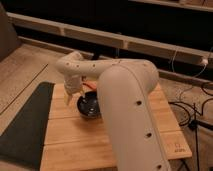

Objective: Drag the ceramic bowl in a circle

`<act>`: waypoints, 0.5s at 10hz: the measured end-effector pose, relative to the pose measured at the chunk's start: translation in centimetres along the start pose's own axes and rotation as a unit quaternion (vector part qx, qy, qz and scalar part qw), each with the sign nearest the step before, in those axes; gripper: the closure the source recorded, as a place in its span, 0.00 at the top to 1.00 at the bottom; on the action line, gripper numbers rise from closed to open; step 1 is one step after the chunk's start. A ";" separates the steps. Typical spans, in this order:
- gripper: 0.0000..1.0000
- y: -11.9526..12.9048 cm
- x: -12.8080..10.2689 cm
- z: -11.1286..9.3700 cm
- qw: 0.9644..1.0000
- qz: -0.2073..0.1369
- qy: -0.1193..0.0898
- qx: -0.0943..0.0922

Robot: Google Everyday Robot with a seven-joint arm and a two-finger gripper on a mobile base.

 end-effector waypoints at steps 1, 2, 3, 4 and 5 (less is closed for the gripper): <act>0.65 0.1 0.0 0.7 1.000 -0.007 0.010 0.001; 0.65 0.1 0.0 1.4 1.000 -0.011 0.023 0.003; 0.65 0.0 0.3 2.5 0.999 -0.013 0.042 0.007; 0.65 -0.3 0.5 3.3 0.998 -0.011 0.056 0.009; 0.65 -0.6 0.9 4.1 0.997 -0.008 0.071 0.010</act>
